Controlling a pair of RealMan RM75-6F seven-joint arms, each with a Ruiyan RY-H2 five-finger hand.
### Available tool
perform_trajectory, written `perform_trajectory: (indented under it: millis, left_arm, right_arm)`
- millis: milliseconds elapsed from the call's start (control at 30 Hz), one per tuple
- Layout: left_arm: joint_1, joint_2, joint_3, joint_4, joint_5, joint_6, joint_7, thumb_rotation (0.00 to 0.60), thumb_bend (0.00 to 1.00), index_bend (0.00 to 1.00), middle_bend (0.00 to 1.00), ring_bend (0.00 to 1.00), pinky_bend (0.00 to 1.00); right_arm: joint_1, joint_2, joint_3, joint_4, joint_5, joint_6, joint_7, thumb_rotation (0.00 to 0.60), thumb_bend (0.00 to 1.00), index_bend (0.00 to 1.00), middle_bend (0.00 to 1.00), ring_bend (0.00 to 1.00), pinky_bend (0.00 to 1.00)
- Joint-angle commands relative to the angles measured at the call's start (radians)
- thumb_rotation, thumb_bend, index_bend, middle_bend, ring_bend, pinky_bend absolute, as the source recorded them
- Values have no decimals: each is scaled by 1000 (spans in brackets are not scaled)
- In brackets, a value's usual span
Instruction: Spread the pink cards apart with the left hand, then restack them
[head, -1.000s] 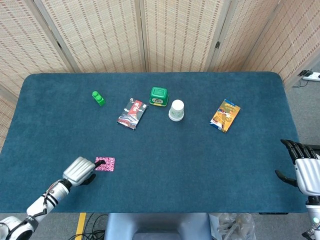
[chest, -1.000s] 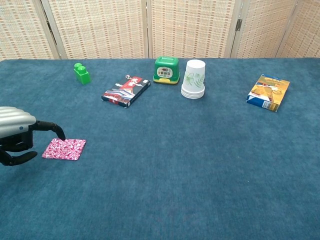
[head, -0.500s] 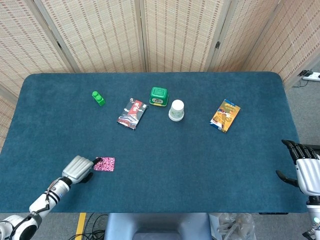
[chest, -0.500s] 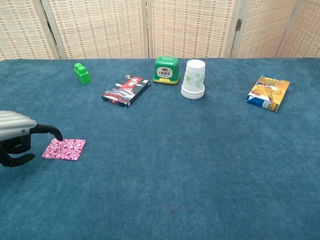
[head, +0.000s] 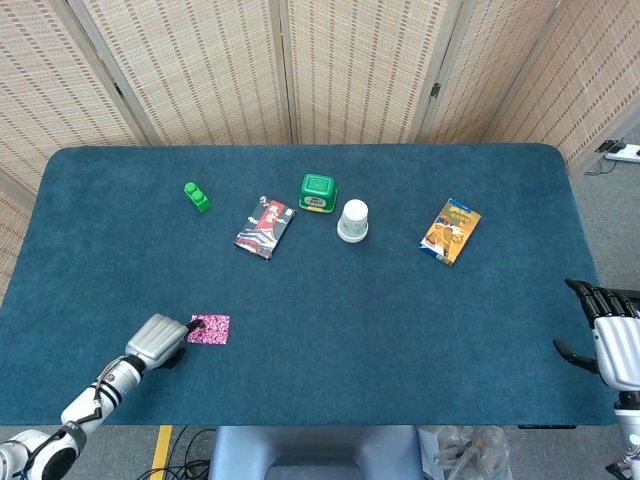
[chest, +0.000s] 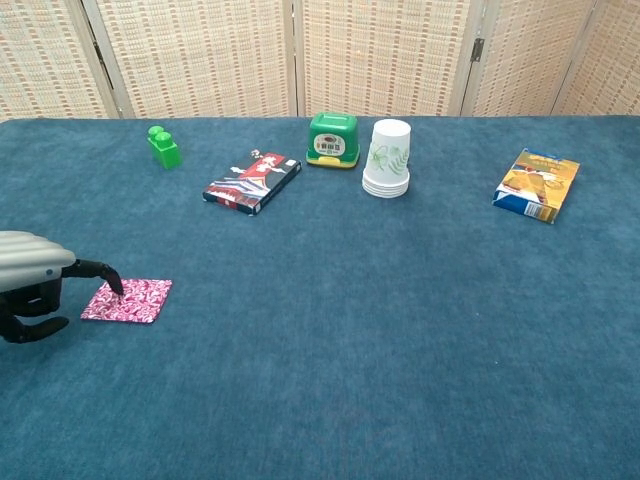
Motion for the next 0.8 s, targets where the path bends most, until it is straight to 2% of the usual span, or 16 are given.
perform_trajectory:
  millis: [33, 467, 633, 800]
  left_arm:
    - [-2, 24, 20, -23, 0, -13, 19, 600, 539, 255, 996, 936, 1000]
    - [0, 149, 77, -213, 50, -21, -8, 600, 539, 278, 996, 935, 1000]
    - [5, 115, 44, -175, 58, 30, -35, 600, 538, 276, 996, 934, 1000]
    - [-4, 65, 19, -110, 11, 22, -27, 600, 539, 271, 996, 934, 1000]
  right_arm:
    - [-2, 0, 0, -1, 1, 2, 0, 600, 215, 123, 213, 189, 177]
    - [-5, 0, 0, -4, -6, 12, -1, 600, 216, 123, 213, 189, 177]
    - [-8, 0, -3, -1, -6, 13, 3, 600, 216, 123, 213, 190, 177]
    - [-10, -1, -3, 6, -3, 10, 9, 600, 216, 123, 214, 193, 177]
